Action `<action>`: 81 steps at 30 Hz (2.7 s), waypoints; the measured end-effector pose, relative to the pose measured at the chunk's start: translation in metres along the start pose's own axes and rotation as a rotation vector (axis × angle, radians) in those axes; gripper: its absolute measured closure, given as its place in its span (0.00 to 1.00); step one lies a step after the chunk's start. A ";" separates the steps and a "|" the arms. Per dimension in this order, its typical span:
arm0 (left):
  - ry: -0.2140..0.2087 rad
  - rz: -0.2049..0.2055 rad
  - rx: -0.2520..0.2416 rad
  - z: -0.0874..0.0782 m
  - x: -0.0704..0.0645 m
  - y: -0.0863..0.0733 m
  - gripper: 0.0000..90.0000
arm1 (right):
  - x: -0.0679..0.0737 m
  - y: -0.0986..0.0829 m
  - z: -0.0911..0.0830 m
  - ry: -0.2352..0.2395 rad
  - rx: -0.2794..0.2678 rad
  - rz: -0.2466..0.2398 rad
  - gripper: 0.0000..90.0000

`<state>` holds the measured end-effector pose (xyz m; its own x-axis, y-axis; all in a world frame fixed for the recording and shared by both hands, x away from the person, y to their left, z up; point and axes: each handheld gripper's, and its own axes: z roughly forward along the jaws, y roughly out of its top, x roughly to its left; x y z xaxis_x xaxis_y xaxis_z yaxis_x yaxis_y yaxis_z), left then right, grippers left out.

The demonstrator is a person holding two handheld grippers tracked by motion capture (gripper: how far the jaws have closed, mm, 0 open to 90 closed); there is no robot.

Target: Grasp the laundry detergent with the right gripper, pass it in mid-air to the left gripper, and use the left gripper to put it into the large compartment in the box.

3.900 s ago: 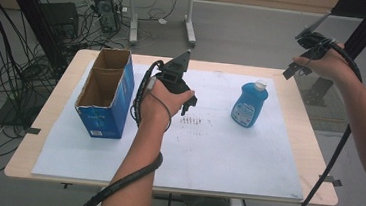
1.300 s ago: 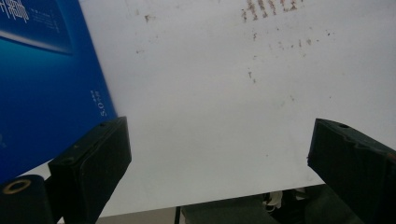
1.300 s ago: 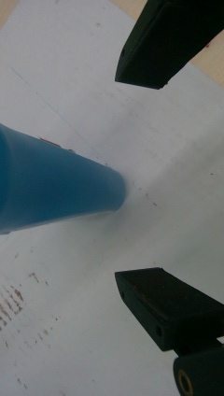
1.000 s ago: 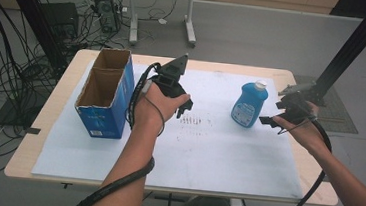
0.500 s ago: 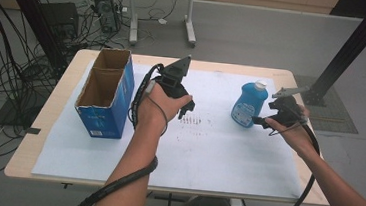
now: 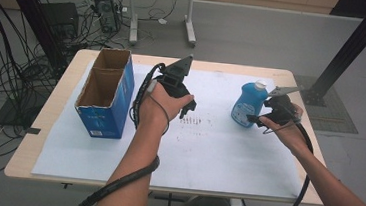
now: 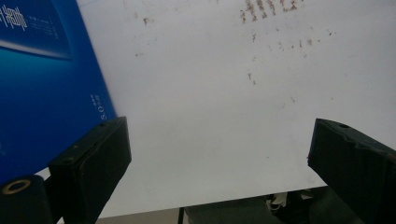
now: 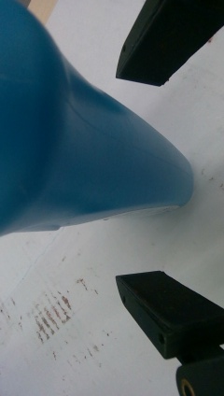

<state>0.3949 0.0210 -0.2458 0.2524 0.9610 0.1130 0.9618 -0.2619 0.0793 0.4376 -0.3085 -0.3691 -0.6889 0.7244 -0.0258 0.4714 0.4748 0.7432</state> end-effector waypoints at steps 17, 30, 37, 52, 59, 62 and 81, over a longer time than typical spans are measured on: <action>0.007 0.005 0.003 0.000 -0.002 0.001 0.07 | 0.002 0.002 0.010 0.001 -0.024 0.001 0.03; 0.007 0.005 0.002 0.001 -0.003 0.002 0.07 | 0.000 0.007 0.014 -0.010 -0.035 -0.001 0.03; 0.005 0.005 0.004 0.001 -0.003 0.002 0.07 | 0.000 0.010 0.016 -0.012 -0.043 -0.007 0.03; 0.006 0.018 0.006 0.000 -0.006 0.003 0.07 | 0.000 0.011 0.017 -0.013 -0.051 -0.015 0.03; 0.007 0.013 0.007 0.000 -0.006 0.003 0.07 | 0.001 0.012 0.017 -0.014 -0.055 -0.021 0.03; 0.008 0.016 0.007 0.000 -0.006 0.003 0.07 | 0.001 0.012 0.017 -0.014 -0.054 -0.022 0.04; 0.011 0.015 0.004 -0.003 -0.005 0.003 0.07 | 0.001 0.012 0.017 -0.016 -0.062 -0.028 0.03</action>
<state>0.3965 0.0148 -0.2435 0.2654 0.9560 0.1246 0.9585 -0.2757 0.0733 0.4519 -0.2933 -0.3716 -0.6919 0.7197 -0.0574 0.4168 0.4630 0.7822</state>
